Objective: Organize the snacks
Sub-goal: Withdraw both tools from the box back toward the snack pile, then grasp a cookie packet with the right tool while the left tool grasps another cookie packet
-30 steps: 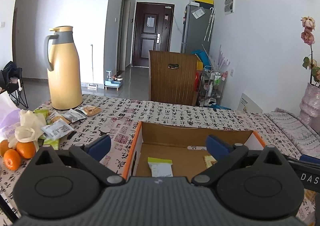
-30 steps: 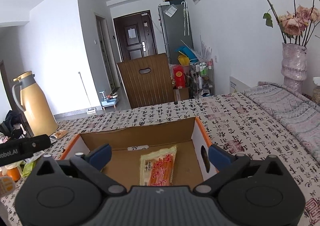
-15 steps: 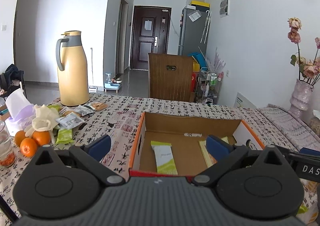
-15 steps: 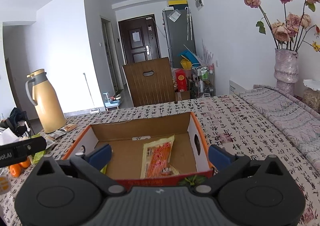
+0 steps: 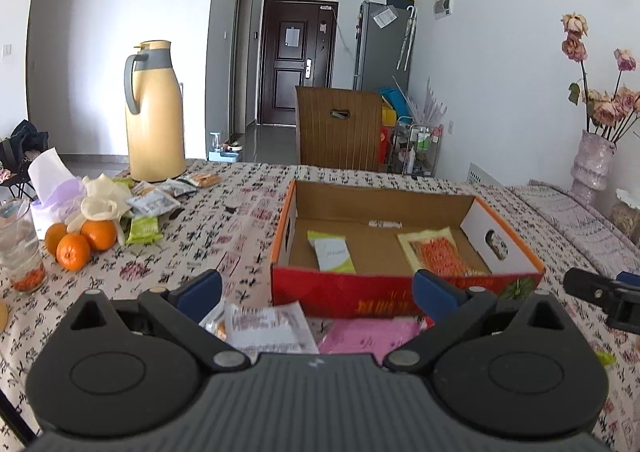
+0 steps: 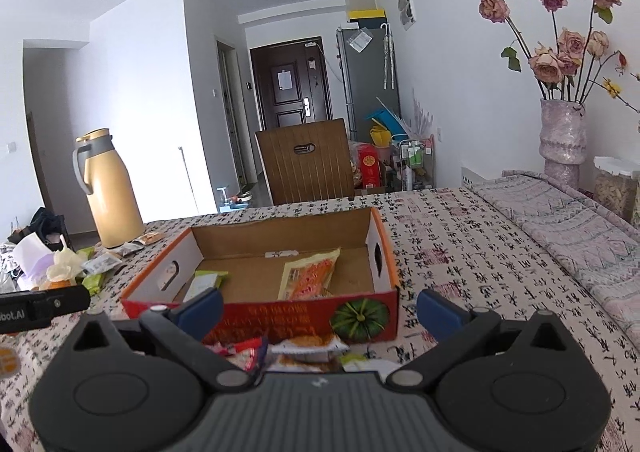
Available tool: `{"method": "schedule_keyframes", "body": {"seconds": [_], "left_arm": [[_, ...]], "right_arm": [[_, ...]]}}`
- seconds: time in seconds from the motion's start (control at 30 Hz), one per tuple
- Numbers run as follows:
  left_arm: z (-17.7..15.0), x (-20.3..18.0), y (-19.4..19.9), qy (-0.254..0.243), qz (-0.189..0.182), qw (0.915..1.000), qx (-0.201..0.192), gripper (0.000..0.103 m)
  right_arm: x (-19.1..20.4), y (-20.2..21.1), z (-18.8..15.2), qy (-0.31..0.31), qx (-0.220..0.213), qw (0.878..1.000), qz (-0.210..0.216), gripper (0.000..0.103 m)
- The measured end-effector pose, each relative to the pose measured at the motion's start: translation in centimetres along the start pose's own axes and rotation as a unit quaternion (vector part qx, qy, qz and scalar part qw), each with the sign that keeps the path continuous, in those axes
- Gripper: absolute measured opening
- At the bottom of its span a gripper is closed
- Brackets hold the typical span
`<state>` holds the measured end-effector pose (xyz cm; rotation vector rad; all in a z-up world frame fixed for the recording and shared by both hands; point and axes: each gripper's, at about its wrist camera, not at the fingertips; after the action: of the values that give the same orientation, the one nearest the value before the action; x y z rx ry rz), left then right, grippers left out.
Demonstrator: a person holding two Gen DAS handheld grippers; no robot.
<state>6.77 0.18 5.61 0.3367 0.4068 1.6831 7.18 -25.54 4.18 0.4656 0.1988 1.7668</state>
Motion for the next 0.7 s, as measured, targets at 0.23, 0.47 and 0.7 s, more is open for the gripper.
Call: {"method": "schedule_keyframes", "body": {"seconds": [0.23,0.47,0.7], "left_arm": [[-2.5,0.8,0.9,-0.003,0.0,1.0,-0.003,0.103],[-5.5,1.9,2.3,0.005,0.0,1.0,0.006,0.103],[-6.9,2.1,2.1,-0.001,0.002,0.9996,0.028,0.103]], "right_arm": [[-1.0,1.9,-2.3,0.005,-0.006,1.0,0.005,0.103],[-1.7,3.7,-5.2,-0.001,0.005,1.0,-0.002,0.103],[-2.3,4.3,-7.7,-0.012,0.033,0.999,-0.005,0.103]]}}
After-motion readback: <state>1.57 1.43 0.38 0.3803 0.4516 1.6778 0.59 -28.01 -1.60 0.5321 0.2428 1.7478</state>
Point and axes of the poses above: each gripper's, at about its wrist camera, not at the fingertips, and y roughly against the way its jaws point, x to its left, z to its top, and after that the axes turned 7 degrees about z, right-handed
